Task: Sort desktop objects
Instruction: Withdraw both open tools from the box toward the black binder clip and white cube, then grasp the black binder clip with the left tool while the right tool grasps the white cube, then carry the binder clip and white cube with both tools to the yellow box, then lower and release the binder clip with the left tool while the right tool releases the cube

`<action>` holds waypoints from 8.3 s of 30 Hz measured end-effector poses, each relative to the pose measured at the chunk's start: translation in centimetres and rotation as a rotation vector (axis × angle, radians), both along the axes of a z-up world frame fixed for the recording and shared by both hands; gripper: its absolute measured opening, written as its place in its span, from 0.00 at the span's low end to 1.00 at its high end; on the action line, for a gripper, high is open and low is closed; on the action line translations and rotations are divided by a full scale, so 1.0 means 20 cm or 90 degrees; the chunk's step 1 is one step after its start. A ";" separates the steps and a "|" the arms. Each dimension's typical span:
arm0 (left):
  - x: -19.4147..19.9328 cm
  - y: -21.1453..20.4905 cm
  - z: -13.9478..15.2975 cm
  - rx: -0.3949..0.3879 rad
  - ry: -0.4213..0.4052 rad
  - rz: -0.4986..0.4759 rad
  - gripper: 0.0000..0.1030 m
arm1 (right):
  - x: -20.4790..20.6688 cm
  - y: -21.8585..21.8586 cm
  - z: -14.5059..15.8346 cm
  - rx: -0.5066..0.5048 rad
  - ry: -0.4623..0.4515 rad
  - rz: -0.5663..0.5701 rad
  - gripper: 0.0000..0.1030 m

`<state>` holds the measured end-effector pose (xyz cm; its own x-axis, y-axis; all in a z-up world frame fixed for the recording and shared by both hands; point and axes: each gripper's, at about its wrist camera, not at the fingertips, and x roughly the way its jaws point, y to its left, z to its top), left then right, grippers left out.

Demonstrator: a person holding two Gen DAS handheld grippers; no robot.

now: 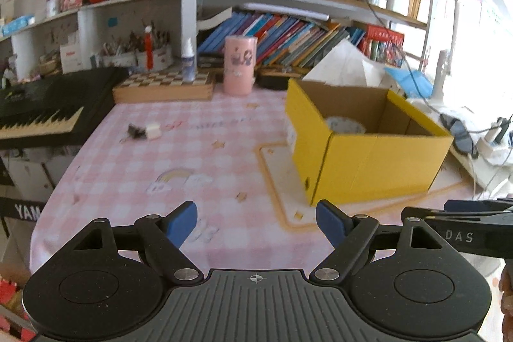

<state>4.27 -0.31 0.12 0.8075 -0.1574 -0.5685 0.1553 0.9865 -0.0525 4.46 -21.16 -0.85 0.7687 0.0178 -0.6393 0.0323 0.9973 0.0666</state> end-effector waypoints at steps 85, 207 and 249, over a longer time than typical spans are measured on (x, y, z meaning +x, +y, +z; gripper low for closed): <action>1.09 0.96 -0.12 0.048 0.079 0.253 0.81 | 1.61 1.42 -0.34 -0.027 0.041 0.318 0.59; 0.05 -0.14 0.08 -0.059 -0.027 -0.340 0.44 | -0.22 -0.02 0.04 0.054 -0.008 -0.154 0.39; 0.90 -0.97 -0.11 0.024 0.085 -0.173 0.52 | 0.99 -0.66 0.16 0.047 -0.021 0.149 0.39</action>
<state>22.31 -19.61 -2.07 0.6568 -0.3341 -0.6760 0.4080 0.9114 -0.0540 24.31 -34.40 2.29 0.7585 0.2437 -0.6044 -0.2030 0.9697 0.1362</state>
